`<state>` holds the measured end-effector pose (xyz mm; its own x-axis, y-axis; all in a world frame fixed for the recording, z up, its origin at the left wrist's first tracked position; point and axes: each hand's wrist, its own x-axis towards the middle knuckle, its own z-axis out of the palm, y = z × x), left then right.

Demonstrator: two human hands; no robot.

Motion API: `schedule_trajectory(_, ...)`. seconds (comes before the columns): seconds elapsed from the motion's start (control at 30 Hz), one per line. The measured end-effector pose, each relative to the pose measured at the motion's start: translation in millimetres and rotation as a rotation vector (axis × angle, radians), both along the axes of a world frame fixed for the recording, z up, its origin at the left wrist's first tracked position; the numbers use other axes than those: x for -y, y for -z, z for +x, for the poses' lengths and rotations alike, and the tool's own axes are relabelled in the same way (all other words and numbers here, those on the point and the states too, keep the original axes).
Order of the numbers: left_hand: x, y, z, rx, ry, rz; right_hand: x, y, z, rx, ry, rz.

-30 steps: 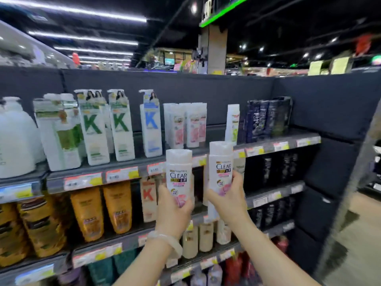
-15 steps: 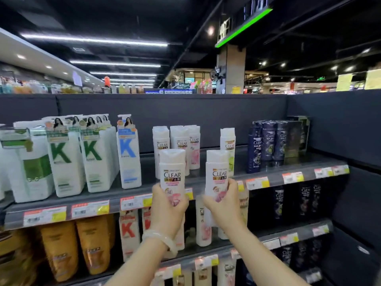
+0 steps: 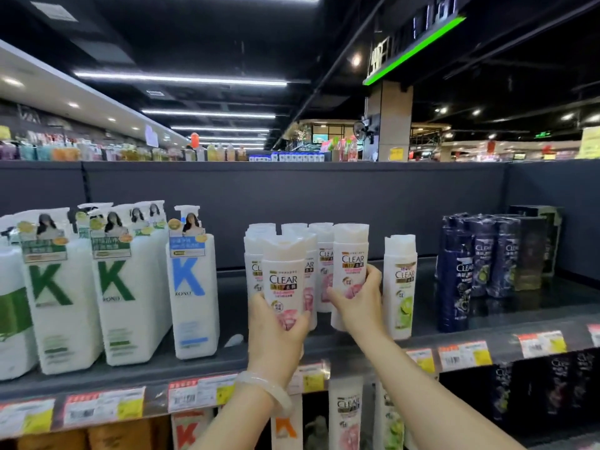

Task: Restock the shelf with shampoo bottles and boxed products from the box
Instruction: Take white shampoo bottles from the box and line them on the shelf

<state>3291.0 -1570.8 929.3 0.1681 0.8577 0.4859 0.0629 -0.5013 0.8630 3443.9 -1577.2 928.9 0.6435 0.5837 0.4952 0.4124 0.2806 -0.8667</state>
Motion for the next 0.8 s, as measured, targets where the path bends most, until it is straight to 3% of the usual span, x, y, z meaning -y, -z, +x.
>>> schedule_trajectory(0.63, -10, 7, 25, 0.017, -0.115, -0.001, -46, 18, 23, 0.004, -0.066, -0.094)
schedule_trajectory(0.8, -11, 10, 27, 0.016, -0.117, -0.007, -34, 22, 24, 0.121, -0.035, -0.222)
